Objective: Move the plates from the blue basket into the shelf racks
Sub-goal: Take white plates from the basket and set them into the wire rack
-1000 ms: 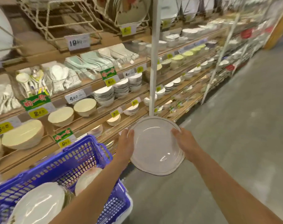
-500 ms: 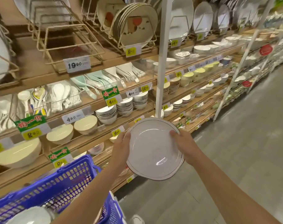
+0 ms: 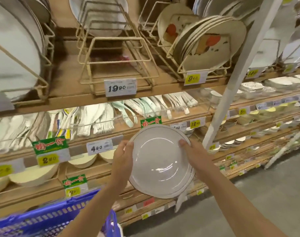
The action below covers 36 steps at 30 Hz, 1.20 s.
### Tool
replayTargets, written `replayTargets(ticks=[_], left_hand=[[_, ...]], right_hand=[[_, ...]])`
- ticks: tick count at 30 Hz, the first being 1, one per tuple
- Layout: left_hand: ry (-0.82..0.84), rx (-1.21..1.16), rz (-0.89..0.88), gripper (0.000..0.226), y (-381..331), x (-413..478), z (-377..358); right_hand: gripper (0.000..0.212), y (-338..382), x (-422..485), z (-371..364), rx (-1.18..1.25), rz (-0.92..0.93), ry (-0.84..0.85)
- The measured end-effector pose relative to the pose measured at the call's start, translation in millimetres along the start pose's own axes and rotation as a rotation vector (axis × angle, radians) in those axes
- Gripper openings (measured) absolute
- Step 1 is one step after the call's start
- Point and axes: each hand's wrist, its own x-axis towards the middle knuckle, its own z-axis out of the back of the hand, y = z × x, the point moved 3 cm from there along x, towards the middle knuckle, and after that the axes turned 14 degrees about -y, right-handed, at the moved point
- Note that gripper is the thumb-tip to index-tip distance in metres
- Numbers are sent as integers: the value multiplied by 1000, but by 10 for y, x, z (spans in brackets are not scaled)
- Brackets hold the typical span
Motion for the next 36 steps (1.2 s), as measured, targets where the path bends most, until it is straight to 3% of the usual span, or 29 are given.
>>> replayTargets(ticks=[4, 9, 12, 15, 20, 25, 28, 30, 33, 36], left_hand=[[-100, 5, -78, 24, -273, 208, 167], [-155, 100, -291, 21, -762, 331, 418], [-188, 125, -336, 18, -1052, 308, 515], [-124, 88, -416, 14, -1440, 221, 516], [-5, 282, -659, 17, -2086, 101, 443], [77, 193, -507, 23, -2303, -9, 533], [219, 44, -271, 37, -2064, -184, 711], [292, 89, -177, 34, -1919, -329, 695], [165, 176, -240, 22, -1940, -376, 593], [-16, 217, -404, 23, -2231, -333, 594]], right_hand=[[28, 318, 124, -168, -35, 93, 94], [21, 759, 212, -217, -46, 189, 482], [19, 1152, 278, -194, -108, 313, 621], [21, 1642, 309, -204, -115, 471, 727], [15, 2100, 291, -226, -200, 581, 878], [18, 2112, 207, -64, 13, 726, 791], [20, 2147, 159, 83, 299, 704, 695], [21, 2173, 171, 157, 425, 680, 646], [19, 2233, 157, 219, 460, 796, 621], [18, 2406, 168, 437, 322, 1130, 478]])
